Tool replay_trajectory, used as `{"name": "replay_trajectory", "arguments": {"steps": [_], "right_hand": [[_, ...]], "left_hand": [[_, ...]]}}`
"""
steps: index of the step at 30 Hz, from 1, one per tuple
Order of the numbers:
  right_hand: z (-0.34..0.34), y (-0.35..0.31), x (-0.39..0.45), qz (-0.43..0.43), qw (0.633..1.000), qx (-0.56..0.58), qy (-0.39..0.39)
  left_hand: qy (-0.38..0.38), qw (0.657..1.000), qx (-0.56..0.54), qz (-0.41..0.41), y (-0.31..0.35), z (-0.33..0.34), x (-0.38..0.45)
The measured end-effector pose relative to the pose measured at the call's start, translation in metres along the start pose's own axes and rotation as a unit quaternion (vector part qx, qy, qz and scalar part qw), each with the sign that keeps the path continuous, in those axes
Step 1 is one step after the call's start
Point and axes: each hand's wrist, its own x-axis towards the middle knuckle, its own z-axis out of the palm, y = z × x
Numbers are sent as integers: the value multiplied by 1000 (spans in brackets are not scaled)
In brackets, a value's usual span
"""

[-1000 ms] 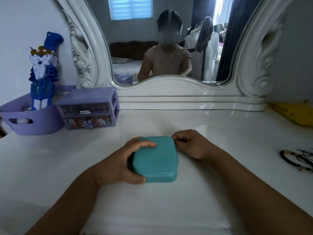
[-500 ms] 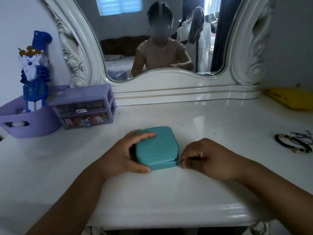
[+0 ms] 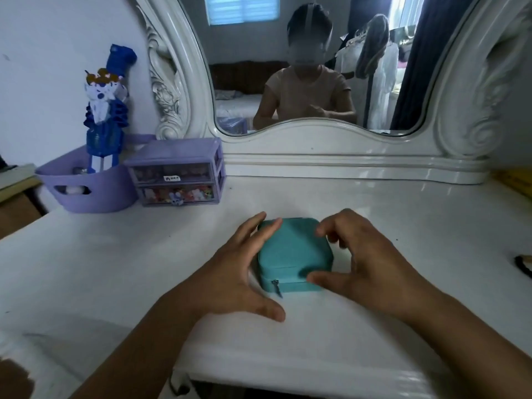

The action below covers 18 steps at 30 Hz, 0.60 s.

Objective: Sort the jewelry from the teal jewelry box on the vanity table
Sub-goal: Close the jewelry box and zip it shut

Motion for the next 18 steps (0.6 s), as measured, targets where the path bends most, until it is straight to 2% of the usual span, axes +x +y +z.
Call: {"name": "replay_trajectory", "arguments": {"steps": [3, 5, 8, 11, 14, 16, 18], "right_hand": [[7, 14, 13, 58, 988, 34, -136], [16, 18, 18, 76, 976, 83, -184], [23, 23, 19, 76, 978, 118, -156], [22, 23, 17, 82, 981, 132, -116], [21, 22, 15, 116, 977, 166, -72], [20, 22, 15, 141, 972, 182, -38], [20, 21, 15, 158, 971, 182, -12]], "left_hand": [[51, 998, 29, -9, 9, 11, -6], [106, 991, 76, -14, 11, 20, -8], [182, 976, 119, -24, 15, 28, -11], [210, 975, 20, -66, 18, 26, -13], [259, 959, -61, -97, 19, 26, -12], [292, 949, -78, -92, 22, 26, -10], [308, 948, -37, -72, 21, 26, -8]]}}
